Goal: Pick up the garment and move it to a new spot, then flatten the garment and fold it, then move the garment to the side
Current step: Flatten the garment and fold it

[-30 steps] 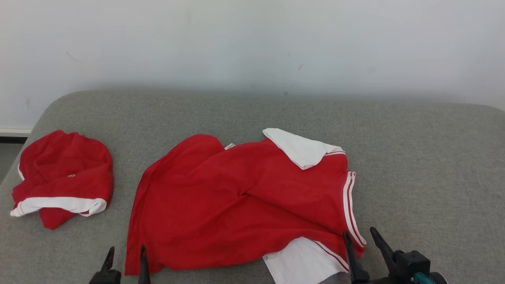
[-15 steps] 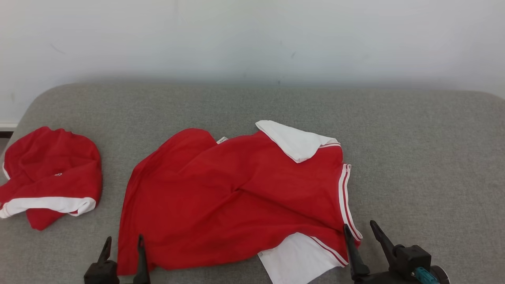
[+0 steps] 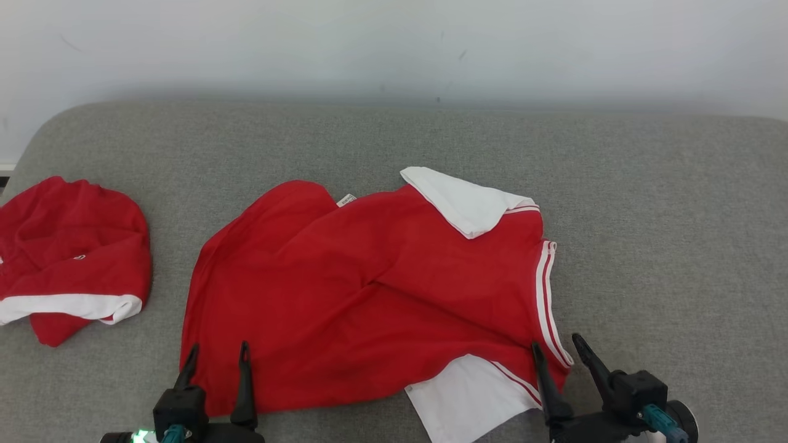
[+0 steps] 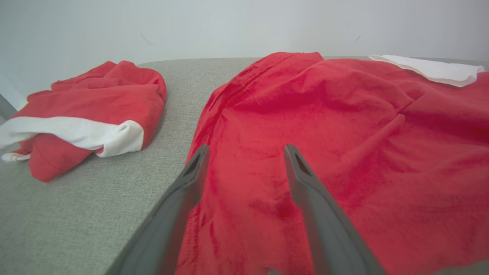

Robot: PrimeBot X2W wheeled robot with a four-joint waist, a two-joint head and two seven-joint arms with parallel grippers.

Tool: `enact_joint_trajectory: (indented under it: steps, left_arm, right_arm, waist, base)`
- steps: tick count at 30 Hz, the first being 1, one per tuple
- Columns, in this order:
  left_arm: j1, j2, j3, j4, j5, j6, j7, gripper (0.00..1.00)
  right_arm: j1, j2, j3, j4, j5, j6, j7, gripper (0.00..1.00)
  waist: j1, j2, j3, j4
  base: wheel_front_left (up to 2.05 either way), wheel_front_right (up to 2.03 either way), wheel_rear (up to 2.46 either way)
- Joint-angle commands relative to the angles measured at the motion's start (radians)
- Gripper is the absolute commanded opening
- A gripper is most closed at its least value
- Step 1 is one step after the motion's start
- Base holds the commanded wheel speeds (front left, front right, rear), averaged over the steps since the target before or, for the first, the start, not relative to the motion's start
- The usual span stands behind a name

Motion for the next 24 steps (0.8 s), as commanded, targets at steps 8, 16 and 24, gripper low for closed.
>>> enact_joint_trajectory:
  steps: [8, 16, 24]
  left_arm:
    - [-0.015, -0.003, -0.016, -0.011, -0.013, -0.009, -0.003, 1.00]
    - [-0.038, -0.003, -0.071, -0.017, -0.034, -0.002, -0.003, 1.00]
    - [-0.074, -0.003, -0.128, -0.023, -0.057, 0.011, -0.003, 1.00]
  right_arm:
    - [-0.107, -0.042, -0.003, 0.046, 0.007, -0.002, 0.000, 0.00]
    - [-0.293, -0.145, -0.066, 0.123, -0.036, -0.002, 0.000, 0.00]
    - [-0.471, -0.236, -0.108, 0.273, -0.088, -0.002, 0.000, 0.00]
  waist:
    - [-0.0001, 0.0000, 0.026, 0.039]
    - [-0.0001, 0.0000, 0.084, 0.086]
    - [-0.0001, 0.0000, 0.144, 0.141]
  base:
    - [0.00, 0.00, 0.00]
    - [0.00, 0.00, 0.00]
    - [0.00, 0.00, 0.00]
